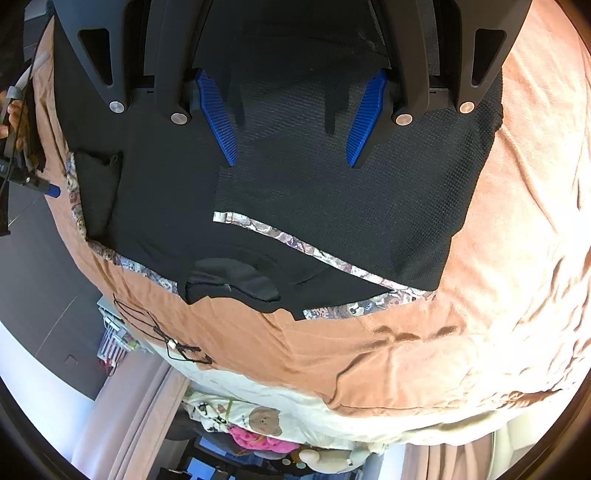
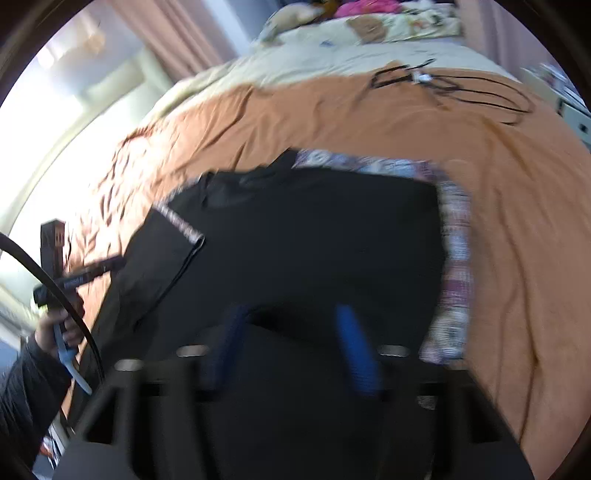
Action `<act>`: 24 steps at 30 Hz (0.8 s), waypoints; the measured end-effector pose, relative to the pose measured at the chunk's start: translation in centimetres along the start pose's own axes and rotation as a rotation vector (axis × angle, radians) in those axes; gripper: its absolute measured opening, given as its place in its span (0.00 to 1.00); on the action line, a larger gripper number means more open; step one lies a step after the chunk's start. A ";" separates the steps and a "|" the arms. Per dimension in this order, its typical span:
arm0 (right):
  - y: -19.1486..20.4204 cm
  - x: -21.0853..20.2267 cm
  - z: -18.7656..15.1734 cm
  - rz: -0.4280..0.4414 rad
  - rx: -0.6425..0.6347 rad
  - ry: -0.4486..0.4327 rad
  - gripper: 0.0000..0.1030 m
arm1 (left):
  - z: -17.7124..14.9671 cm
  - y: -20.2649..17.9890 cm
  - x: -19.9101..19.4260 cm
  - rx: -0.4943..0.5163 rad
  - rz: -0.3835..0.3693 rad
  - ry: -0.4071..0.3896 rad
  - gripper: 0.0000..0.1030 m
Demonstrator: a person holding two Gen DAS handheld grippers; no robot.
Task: Fold small clothes
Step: 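Fold the held side over toward the collar and open the right gripper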
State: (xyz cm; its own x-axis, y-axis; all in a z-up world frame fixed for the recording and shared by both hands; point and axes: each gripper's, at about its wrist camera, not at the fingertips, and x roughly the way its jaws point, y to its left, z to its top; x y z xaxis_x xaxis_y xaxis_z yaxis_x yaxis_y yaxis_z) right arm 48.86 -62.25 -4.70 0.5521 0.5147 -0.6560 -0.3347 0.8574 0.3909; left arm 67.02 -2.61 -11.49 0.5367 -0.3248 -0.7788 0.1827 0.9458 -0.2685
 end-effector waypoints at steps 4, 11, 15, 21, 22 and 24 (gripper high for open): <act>-5.1 -2.2 -0.2 -0.042 0.127 -0.037 0.64 | -0.1 -0.2 0.0 0.000 -0.005 -0.001 0.62; -9.7 -3.2 -3.1 -0.103 0.235 0.014 0.64 | -0.4 -0.7 0.0 0.013 -0.006 -0.003 0.62; -9.3 -1.6 -3.9 -0.127 0.221 0.074 0.52 | -0.4 -0.7 0.0 0.013 -0.008 -0.006 0.62; -6.0 -1.3 -2.2 -0.148 0.182 0.084 0.05 | -0.7 -0.5 -0.2 0.015 -0.009 -0.014 0.62; -5.3 -1.5 -1.7 -0.137 0.163 0.064 0.05 | -0.8 -0.4 -0.3 0.019 -0.008 -0.016 0.62; -4.4 -2.1 -0.6 -0.114 0.141 0.039 0.04 | -0.9 -0.3 -0.4 0.019 -0.005 -0.020 0.62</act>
State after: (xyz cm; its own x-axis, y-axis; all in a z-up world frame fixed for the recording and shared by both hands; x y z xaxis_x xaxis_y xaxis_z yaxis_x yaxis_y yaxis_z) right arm 48.74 -67.14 -5.42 0.5497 0.4159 -0.7245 -0.1600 0.9036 0.3973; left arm 66.04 -2.79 -11.60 0.5525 -0.3294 -0.7657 0.2011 0.9441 -0.2610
